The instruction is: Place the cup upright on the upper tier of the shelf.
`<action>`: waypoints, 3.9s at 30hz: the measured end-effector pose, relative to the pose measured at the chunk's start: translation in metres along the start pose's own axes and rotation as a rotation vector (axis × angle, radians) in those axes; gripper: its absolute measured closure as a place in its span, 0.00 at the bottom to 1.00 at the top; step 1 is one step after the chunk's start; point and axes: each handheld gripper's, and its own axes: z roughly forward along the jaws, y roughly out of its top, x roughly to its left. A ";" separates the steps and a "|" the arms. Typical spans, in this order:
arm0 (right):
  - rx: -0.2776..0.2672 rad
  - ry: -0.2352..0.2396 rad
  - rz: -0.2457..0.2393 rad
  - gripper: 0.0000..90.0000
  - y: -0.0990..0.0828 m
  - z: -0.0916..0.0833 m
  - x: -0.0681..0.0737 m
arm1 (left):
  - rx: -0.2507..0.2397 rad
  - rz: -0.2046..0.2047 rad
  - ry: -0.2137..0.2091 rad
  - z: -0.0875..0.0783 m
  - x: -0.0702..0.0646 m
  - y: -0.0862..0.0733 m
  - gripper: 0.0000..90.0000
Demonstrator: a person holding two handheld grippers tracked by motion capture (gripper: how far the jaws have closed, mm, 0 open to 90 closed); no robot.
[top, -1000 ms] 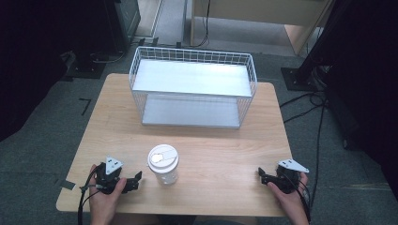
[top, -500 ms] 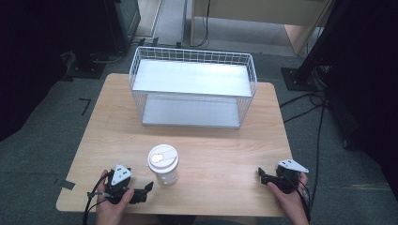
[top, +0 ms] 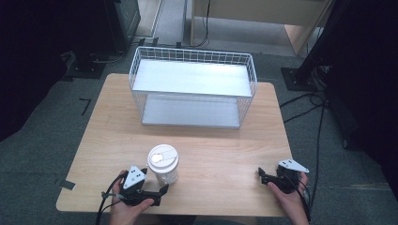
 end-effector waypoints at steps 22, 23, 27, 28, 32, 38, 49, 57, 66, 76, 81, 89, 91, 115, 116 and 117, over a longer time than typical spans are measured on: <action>-0.001 0.004 0.003 0.14 0.000 0.000 0.000 | -0.168 0.000 0.097 0.004 -0.021 0.028 0.11; -0.001 0.004 0.003 0.14 0.000 0.000 0.000 | -0.183 0.006 0.106 0.004 -0.023 0.030 0.12; -0.002 0.004 0.002 0.14 0.000 0.000 0.000 | -0.209 0.014 0.121 0.006 -0.027 0.031 0.15; -0.002 0.004 0.003 0.14 0.000 0.000 0.000 | -0.213 0.013 0.122 0.006 -0.027 0.032 0.15; -0.003 0.004 0.002 0.14 0.000 0.000 -0.001 | -0.248 0.014 0.139 0.006 -0.029 0.032 0.15; -0.003 0.004 0.003 0.14 0.000 0.000 -0.001 | -0.294 0.018 0.146 0.005 -0.031 0.037 0.15; -0.003 0.004 0.003 0.14 0.000 0.000 -0.001 | -0.353 0.019 0.184 0.007 -0.032 0.042 0.16; -0.004 0.005 0.003 0.14 0.000 0.000 -0.001 | -0.372 0.010 0.194 0.005 -0.028 0.048 0.17; -0.004 0.004 0.003 0.14 0.000 0.000 -0.001 | -0.414 0.028 0.192 0.003 -0.027 0.064 0.17; -0.004 0.007 0.004 0.14 0.000 0.000 -0.001 | -0.462 0.046 0.223 -0.001 -0.020 0.089 0.17; -0.003 0.007 0.004 0.14 0.000 0.000 -0.001 | -0.496 0.062 0.241 -0.004 -0.018 0.101 0.17; -0.002 0.007 0.005 0.14 0.000 0.000 -0.001 | -0.540 0.095 0.273 -0.007 -0.014 0.127 0.17; -0.004 0.009 0.008 0.14 0.000 0.000 -0.001 | -0.545 0.097 0.275 -0.008 -0.012 0.134 0.17; -0.007 0.016 0.018 0.14 0.000 -0.001 -0.002 | -0.616 0.143 0.298 -0.003 -0.003 0.214 0.17; -0.007 0.017 0.018 0.14 0.000 -0.001 -0.002 | -0.616 0.143 0.298 -0.003 -0.003 0.214 0.17; -0.007 0.016 0.018 0.14 0.000 -0.001 -0.002 | -0.618 0.143 0.299 -0.002 -0.001 0.220 0.17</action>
